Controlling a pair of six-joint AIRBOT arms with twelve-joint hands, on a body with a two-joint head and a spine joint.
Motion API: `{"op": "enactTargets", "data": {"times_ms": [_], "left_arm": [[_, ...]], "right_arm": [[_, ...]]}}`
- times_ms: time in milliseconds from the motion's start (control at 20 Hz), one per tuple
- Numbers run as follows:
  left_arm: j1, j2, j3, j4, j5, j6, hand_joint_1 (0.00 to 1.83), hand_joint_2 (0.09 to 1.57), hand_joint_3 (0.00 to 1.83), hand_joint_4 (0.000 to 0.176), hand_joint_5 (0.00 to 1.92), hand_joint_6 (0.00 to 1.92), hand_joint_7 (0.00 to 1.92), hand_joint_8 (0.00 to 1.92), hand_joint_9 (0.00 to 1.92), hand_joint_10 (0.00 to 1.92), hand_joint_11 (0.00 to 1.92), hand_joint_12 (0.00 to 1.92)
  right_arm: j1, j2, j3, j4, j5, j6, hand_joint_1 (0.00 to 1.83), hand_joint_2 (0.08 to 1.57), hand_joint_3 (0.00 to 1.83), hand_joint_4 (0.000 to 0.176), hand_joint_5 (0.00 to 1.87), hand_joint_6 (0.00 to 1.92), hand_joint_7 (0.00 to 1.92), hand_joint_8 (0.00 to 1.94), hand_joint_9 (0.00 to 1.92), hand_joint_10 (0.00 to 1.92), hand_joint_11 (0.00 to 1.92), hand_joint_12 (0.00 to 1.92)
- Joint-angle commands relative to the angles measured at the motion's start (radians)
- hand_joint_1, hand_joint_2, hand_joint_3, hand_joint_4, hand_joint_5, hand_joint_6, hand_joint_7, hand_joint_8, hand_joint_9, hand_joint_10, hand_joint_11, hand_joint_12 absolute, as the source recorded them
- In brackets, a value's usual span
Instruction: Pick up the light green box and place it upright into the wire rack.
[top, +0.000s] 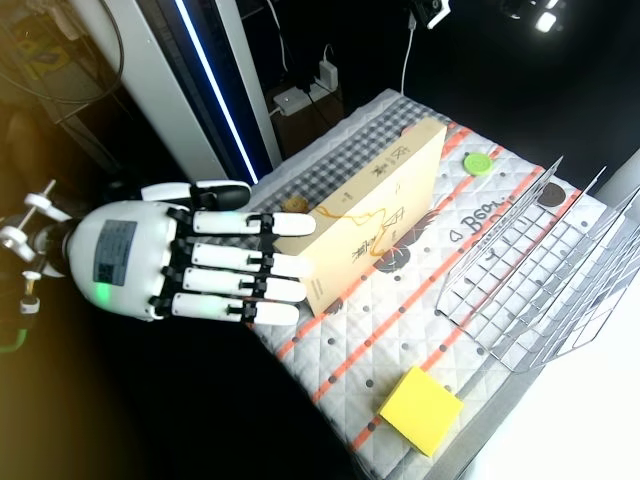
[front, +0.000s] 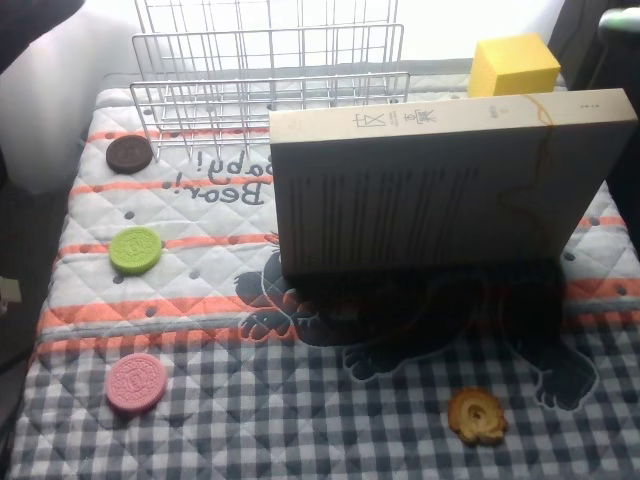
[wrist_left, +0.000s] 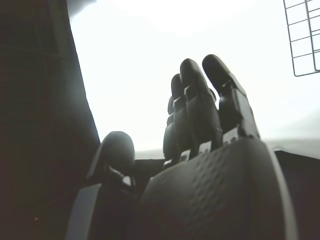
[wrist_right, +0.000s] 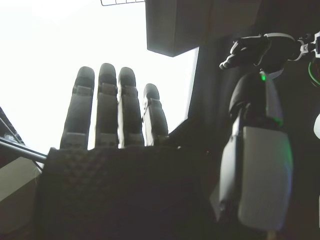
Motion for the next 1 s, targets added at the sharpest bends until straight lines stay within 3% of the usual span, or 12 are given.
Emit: {"op": "enactTargets", "data": {"times_ms": [0,100,150,200,250,400,450,500,750,850,900,950], "left_arm": [[-0.007,0.005,0.000,-0.010,-0.121,-0.006,0.43,1.16,0.00,0.096,0.54,0.00,0.44,0.00,0.43,0.02,0.00,1.15],[-0.007,0.004,-0.001,-0.010,-0.120,-0.006,0.42,1.17,0.00,0.102,0.53,0.00,0.43,0.00,0.42,0.01,0.00,1.13],[-0.007,0.004,-0.001,-0.009,-0.120,-0.006,0.42,1.17,0.00,0.101,0.52,0.00,0.42,0.00,0.41,0.00,0.00,1.08],[-0.007,0.004,-0.001,-0.009,-0.120,-0.006,0.42,1.17,0.00,0.101,0.52,0.00,0.42,0.00,0.41,0.00,0.00,1.07],[-0.007,0.004,-0.001,-0.009,-0.117,-0.006,0.43,1.17,0.00,0.098,0.52,0.00,0.40,0.00,0.41,0.01,0.00,1.04],[-0.003,0.002,0.000,-0.010,-0.113,-0.006,0.41,1.16,0.00,0.115,0.53,0.00,0.41,0.00,0.43,0.01,0.00,1.08],[-0.003,0.001,0.000,-0.010,-0.111,-0.006,0.41,1.16,0.00,0.109,0.53,0.00,0.41,0.00,0.44,0.01,0.00,1.11],[-0.003,0.000,0.001,-0.010,-0.109,-0.006,0.44,1.15,0.00,0.097,0.53,0.00,0.41,0.00,0.43,0.01,0.00,1.12],[-0.003,-0.005,0.005,-0.009,-0.101,-0.006,0.47,1.14,0.00,0.110,0.53,0.00,0.40,0.00,0.45,0.01,0.00,1.07],[-0.003,-0.008,0.008,-0.008,-0.097,-0.006,0.47,1.14,0.00,0.115,0.52,0.00,0.39,0.00,0.45,0.01,0.00,1.04],[-0.003,-0.010,0.010,-0.007,-0.095,-0.006,0.48,1.14,0.00,0.114,0.52,0.00,0.39,0.00,0.44,0.00,0.00,1.04],[-0.003,-0.010,0.010,-0.007,-0.095,-0.006,0.48,1.14,0.00,0.114,0.52,0.00,0.39,0.00,0.43,0.00,0.00,1.03]], "right_arm": [[0.014,0.009,0.003,0.034,0.111,0.004,0.61,0.95,0.01,0.100,0.26,0.00,0.21,0.00,0.12,0.01,0.03,0.18],[0.025,0.005,0.005,0.025,0.104,0.004,0.61,0.95,0.01,0.089,0.20,0.00,0.16,0.00,0.08,0.00,0.01,0.17],[0.033,0.003,0.006,0.020,0.098,0.004,0.64,0.94,0.00,0.091,0.16,0.00,0.12,0.00,0.03,0.00,0.00,0.07],[0.050,-0.001,0.009,0.007,0.086,0.004,0.66,0.92,0.00,0.100,0.13,0.00,0.08,0.00,0.01,0.00,0.00,0.01],[0.089,-0.011,0.015,-0.026,0.056,0.004,0.66,0.90,0.00,0.153,0.01,0.00,0.02,0.00,0.02,0.01,0.03,0.01],[0.162,-0.036,0.030,-0.083,0.007,0.004,0.66,0.87,0.00,0.163,0.00,0.00,0.00,0.00,0.01,0.00,0.02,0.01],[0.189,-0.045,0.036,-0.106,-0.010,0.004,0.67,0.84,0.00,0.173,0.00,0.00,0.00,0.00,0.03,0.01,0.03,0.01],[0.219,-0.054,0.040,-0.132,-0.030,0.004,0.66,0.84,0.00,0.175,0.00,0.00,0.00,0.00,0.05,0.01,0.04,0.02],[0.376,-0.130,0.097,-0.317,-0.171,0.004,0.71,0.79,0.00,0.167,0.00,0.00,0.00,0.00,0.03,0.00,0.05,0.02],[0.428,-0.159,0.128,-0.388,-0.234,0.004,0.67,0.81,0.00,0.174,0.00,0.00,0.00,0.00,0.02,0.01,0.04,0.02],[0.459,-0.177,0.148,-0.432,-0.270,0.004,0.68,0.81,0.00,0.155,0.00,0.00,0.00,0.00,0.04,0.01,0.06,0.03],[0.480,-0.190,0.163,-0.466,-0.295,0.004,0.68,0.81,0.00,0.151,0.00,0.00,0.01,0.00,0.04,0.01,0.06,0.03]]}}
